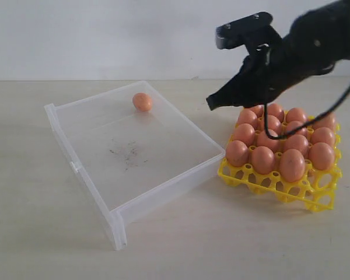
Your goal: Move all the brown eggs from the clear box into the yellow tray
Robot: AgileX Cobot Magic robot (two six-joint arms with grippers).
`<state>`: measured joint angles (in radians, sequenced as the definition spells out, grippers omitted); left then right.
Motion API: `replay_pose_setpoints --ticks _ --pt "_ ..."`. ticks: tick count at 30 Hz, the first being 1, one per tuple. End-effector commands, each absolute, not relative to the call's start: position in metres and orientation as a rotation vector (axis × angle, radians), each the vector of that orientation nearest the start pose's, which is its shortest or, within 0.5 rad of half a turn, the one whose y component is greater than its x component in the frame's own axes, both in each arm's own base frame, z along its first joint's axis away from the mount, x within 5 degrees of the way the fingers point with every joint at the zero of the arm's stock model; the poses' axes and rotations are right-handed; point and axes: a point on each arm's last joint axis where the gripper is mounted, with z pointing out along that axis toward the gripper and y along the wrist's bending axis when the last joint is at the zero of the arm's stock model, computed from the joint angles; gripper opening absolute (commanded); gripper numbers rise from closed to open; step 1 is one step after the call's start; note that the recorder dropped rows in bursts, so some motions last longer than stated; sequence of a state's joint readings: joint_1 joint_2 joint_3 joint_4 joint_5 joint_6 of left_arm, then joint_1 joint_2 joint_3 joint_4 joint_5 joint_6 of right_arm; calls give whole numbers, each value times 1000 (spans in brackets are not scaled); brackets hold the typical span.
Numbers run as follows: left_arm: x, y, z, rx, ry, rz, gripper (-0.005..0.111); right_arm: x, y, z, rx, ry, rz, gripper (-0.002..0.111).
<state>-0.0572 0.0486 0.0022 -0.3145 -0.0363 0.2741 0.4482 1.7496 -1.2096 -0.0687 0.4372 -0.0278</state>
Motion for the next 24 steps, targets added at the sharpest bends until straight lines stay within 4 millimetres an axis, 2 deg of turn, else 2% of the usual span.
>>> replay_pose_setpoints --ticks 1,3,4,5,7,10,12,14,16,18,22,24 --pt "61 -2 215 2 1487 -69 4 375 210 236 -947 2380 453 0" --pt "61 -2 215 2 1487 -69 4 392 232 234 -1016 2304 619 0" --pt "61 -2 215 2 1487 -69 4 401 237 233 -1000 2270 637 0" --pt "61 -2 215 2 1487 -69 4 421 244 234 -928 2165 604 0" --pt "61 -2 215 2 1487 -69 4 433 249 245 -738 2122 683 0" --pt "61 -2 215 2 1487 -69 4 430 257 251 -803 2090 689 1" --pt "61 -2 215 2 1487 -69 4 426 264 247 -918 2118 672 8" --pt "61 -2 215 2 1487 -69 4 423 270 240 -1008 2152 637 20" --pt "61 -2 215 2 1487 -69 4 422 277 231 -1086 2189 571 38" --pt "61 -2 215 2 1487 -69 4 424 284 225 -1076 2230 513 51" --pt "61 -2 215 2 1487 -69 4 434 298 210 -1069 2256 358 48" --pt "61 -2 215 2 1487 -69 4 438 305 206 -1068 2261 356 49"
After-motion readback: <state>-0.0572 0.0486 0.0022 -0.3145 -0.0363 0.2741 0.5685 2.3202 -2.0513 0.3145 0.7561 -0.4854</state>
